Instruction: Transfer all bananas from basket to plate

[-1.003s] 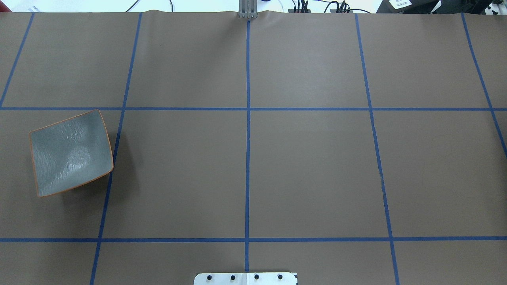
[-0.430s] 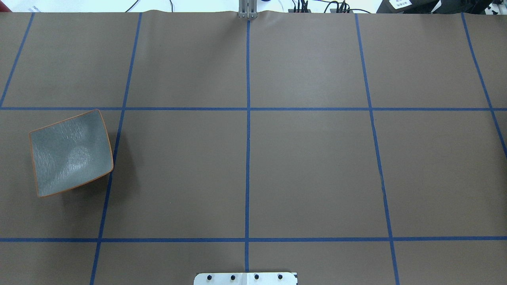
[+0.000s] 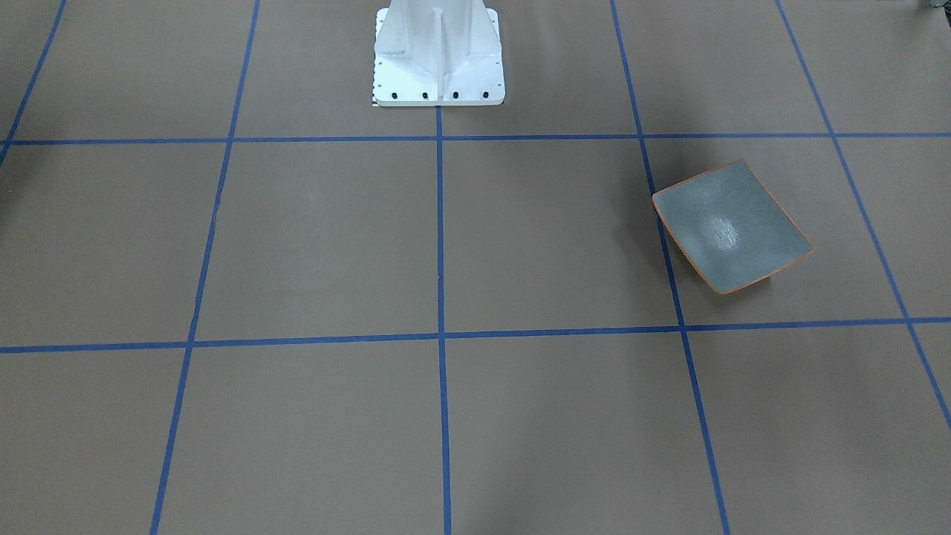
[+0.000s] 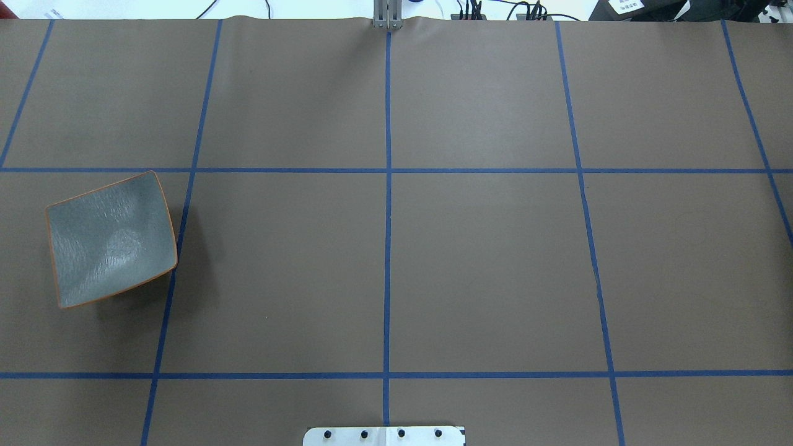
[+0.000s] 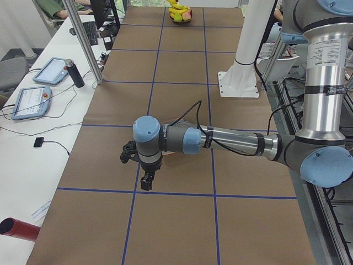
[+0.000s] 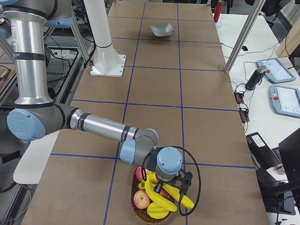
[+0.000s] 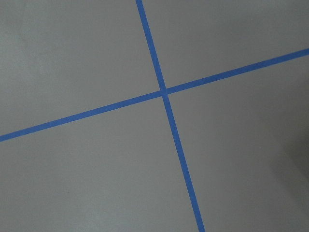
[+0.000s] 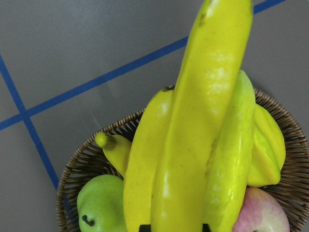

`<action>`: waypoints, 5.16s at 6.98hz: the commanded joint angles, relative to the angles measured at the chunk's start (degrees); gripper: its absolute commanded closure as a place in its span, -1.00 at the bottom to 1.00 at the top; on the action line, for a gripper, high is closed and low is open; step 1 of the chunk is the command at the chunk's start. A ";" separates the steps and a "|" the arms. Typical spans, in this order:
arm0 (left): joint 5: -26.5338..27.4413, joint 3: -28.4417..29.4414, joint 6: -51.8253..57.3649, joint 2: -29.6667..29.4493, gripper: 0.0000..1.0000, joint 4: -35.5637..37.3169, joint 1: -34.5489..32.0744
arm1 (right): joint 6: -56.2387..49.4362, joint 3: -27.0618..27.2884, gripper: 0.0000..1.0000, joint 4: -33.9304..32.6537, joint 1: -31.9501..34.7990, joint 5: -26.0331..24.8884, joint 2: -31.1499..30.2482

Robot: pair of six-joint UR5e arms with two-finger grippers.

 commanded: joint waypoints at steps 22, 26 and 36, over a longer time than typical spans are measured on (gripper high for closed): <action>-4.91 1.43 -84.42 -34.30 -0.96 -48.55 39.87 | 55.70 27.24 1.00 20.18 -67.55 -14.88 36.63; 3.58 2.91 -90.70 -34.48 -0.96 -55.43 45.26 | 55.70 27.68 1.00 20.27 -67.38 -14.71 36.63; 3.58 6.52 -93.52 -37.91 -0.53 -55.26 47.19 | 55.70 29.00 1.00 20.36 -67.82 -14.70 36.01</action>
